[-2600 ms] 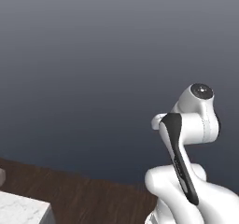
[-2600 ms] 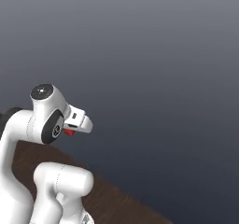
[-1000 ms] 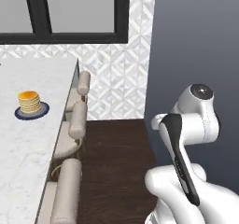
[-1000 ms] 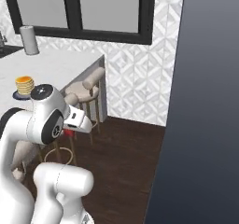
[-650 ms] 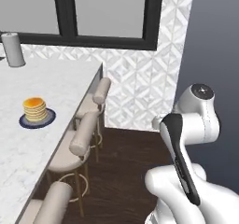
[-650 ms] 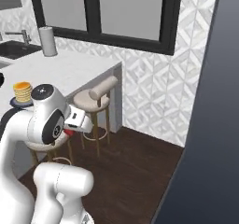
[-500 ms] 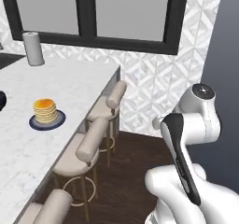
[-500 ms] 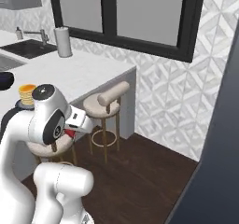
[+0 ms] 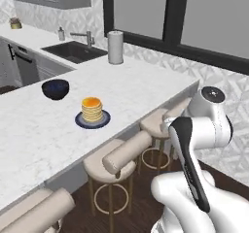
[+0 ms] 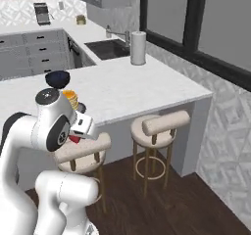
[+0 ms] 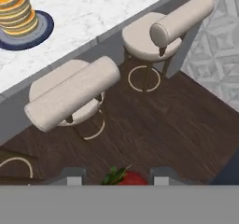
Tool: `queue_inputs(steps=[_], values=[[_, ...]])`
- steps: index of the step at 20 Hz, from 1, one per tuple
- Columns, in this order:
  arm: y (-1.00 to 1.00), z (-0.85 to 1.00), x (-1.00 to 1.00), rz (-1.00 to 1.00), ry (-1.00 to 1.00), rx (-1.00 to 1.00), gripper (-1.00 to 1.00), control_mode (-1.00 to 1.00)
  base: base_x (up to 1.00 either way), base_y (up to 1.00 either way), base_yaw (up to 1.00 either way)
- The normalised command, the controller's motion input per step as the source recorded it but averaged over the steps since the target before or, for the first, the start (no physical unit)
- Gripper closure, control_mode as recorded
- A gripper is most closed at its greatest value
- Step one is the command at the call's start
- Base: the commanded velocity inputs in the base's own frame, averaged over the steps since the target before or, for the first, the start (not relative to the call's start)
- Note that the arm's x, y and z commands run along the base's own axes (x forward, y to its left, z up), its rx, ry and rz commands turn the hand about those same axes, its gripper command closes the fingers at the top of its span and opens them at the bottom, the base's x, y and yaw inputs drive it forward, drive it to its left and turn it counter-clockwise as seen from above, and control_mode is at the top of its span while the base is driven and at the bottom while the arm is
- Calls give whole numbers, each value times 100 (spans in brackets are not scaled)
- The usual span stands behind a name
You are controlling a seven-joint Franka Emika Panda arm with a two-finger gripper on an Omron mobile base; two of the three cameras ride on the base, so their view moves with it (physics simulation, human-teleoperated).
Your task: Take the strawberry from the fridge and place it on top of the pancake, located on the dining counter.
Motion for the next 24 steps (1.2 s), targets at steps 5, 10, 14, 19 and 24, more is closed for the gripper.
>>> queue_inputs(steps=[5, 10, 14, 19, 24], values=[[0, 0, 0, 0, 0, 0, 100, 100, 15, -42, 78], [0, 0, 0, 0, 0, 0, 100, 100, 20, -64, 52], [0, 0, 0, 0, 0, 0, 100, 100, 60, -60, 35], [0, 0, 0, 0, 0, 0, 100, 100, 70, -16, 19], [0, 0, 0, 0, 0, 0, 100, 100, 50, 6, 5]])
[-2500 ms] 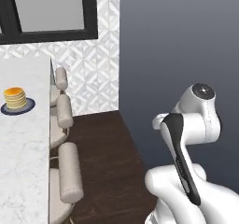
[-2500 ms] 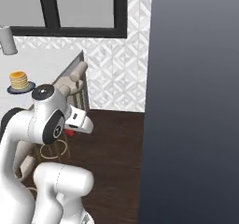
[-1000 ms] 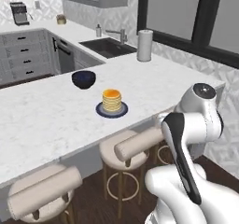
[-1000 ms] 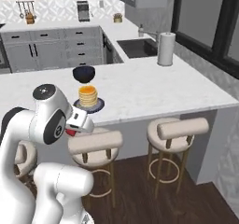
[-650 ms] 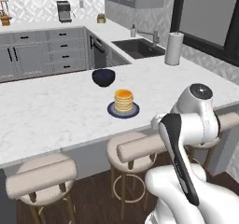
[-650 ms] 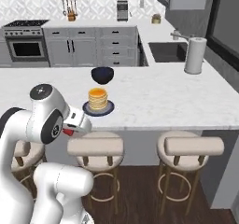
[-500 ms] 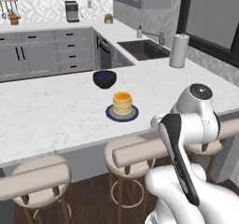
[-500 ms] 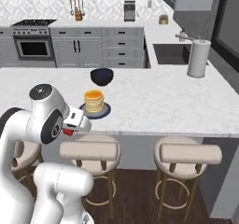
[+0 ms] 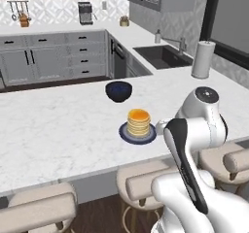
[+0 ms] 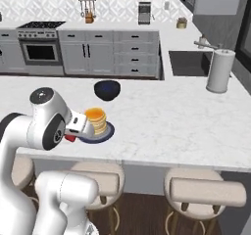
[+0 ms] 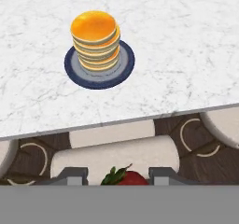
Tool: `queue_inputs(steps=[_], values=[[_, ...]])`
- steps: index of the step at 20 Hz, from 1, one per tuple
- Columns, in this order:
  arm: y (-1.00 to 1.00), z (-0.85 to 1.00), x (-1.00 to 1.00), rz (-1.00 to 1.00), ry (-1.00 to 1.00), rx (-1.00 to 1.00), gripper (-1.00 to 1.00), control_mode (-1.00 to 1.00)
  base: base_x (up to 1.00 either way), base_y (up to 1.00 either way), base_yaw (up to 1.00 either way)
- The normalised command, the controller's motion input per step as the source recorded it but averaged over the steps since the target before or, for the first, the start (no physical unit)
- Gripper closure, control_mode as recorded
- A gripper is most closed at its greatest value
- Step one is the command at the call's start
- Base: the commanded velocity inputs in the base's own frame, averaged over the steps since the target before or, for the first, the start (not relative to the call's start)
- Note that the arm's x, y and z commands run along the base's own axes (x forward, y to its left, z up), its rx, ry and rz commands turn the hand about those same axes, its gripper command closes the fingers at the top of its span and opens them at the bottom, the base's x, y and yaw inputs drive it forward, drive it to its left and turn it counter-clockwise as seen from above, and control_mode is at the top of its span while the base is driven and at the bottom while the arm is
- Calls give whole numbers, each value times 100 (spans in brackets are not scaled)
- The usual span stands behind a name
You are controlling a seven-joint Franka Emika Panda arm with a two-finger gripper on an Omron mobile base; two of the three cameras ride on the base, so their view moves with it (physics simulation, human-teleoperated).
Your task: Take the strawberry from the fridge and place it on top of the pancake, located on the dining counter.
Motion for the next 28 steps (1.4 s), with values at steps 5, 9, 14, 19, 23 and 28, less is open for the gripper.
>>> queue_inputs(steps=[5, 9, 14, 19, 23, 28], values=[[0, 0, 0, 0, 0, 0, 100, 100, 42, 13, 11], [0, 0, 0, 0, 0, 0, 100, 100, 33, 21, 20], [0, 0, 0, 0, 0, 0, 100, 100, 22, 4, 14], [0, 0, 0, 0, 0, 0, 100, 100, 3, 0, 5], [2, 0, 4, 0, 0, 0, 100, -100, 0, 0, 0], [-7, 9, 38, 4, 2, 0, 100, -100, 0, 0, 0]])
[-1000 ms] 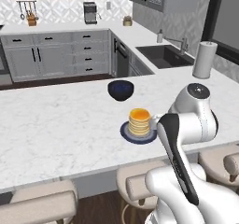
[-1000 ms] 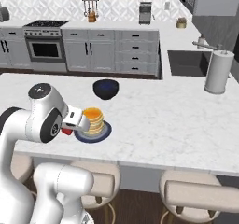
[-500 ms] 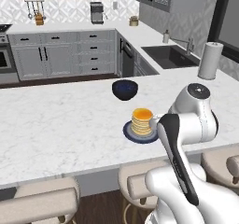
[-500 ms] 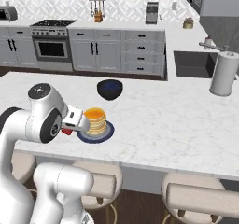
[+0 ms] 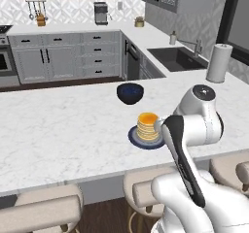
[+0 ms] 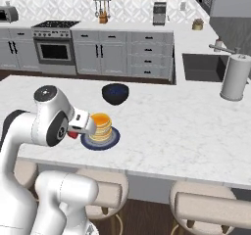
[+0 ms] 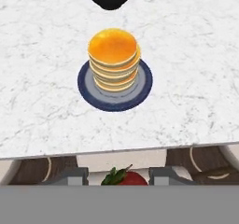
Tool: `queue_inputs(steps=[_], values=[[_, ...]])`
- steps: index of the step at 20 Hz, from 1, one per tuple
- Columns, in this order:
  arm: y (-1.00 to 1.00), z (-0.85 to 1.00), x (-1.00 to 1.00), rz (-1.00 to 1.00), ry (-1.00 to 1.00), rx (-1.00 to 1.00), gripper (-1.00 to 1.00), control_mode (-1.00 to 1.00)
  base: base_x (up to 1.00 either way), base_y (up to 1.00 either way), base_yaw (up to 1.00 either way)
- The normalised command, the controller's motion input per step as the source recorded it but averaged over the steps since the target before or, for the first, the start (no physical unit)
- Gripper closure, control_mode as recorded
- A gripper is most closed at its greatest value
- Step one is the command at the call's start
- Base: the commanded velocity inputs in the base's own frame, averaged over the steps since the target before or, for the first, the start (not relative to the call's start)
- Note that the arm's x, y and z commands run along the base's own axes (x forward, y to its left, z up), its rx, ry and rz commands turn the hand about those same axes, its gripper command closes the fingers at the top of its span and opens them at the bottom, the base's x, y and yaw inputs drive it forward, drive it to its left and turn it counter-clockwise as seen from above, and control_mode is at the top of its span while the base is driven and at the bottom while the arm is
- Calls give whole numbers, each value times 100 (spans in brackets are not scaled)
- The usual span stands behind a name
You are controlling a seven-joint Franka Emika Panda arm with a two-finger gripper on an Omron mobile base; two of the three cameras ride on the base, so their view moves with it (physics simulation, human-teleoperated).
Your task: Take the strawberry from the fridge and place it on top of the pancake, located on the dining counter.
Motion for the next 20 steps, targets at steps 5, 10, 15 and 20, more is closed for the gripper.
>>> queue_inputs(steps=[5, 10, 15, 20], values=[[-27, 20, 97, 13, 0, 8, 100, -100, 0, 0, 0], [-17, 1, 82, -4, 4, 4, 100, -100, 0, 0, 0], [18, 0, 100, 0, 6, -4, 100, -100, 0, 0, 0], [28, -22, 95, 0, 5, -10, 100, -100, 0, 0, 0]])
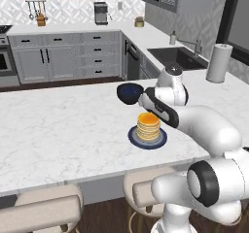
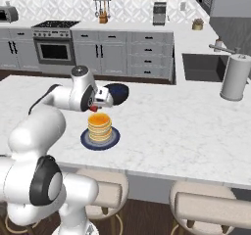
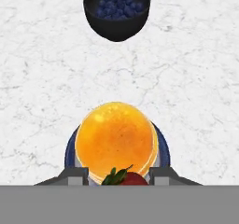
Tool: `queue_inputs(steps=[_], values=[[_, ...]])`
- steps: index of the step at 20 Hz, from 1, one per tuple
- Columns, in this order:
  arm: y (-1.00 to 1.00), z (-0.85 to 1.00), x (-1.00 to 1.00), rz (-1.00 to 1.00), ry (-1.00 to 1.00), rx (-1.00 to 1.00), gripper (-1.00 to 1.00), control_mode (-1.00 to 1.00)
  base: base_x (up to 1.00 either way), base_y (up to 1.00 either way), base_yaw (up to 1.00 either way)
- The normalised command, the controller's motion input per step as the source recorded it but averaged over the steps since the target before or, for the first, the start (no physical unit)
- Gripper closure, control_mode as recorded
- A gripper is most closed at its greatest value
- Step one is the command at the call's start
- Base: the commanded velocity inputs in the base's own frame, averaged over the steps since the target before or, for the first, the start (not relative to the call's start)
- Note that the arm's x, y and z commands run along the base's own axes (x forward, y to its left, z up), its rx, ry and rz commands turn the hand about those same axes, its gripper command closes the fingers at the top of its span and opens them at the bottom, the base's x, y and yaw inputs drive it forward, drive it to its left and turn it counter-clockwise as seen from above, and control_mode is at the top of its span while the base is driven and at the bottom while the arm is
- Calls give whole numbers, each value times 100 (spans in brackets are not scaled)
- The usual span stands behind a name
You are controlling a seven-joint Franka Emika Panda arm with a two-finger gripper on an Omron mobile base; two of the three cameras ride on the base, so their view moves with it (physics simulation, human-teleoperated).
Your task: Take the strawberry from the fridge and place it on top of the pancake, located on the dining counter.
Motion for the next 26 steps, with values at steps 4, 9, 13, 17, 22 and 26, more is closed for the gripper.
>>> queue_inputs(steps=[4, 9, 13, 17, 22, 26], values=[[8, -38, 15, 0, 4, -2, 100, -100, 0, 0, 0], [0, -38, -32, 0, 0, 0, 100, -100, 0, 0, 0], [0, -24, 11, 0, 6, 0, 100, -100, 0, 0, 0], [-1, -13, 65, 0, 1, 0, 100, -100, 0, 0, 0], [-1, -18, 12, 0, 0, 0, 100, -100, 0, 0, 0], [0, -21, 0, 0, 2, 0, 100, -100, 0, 0, 0]])
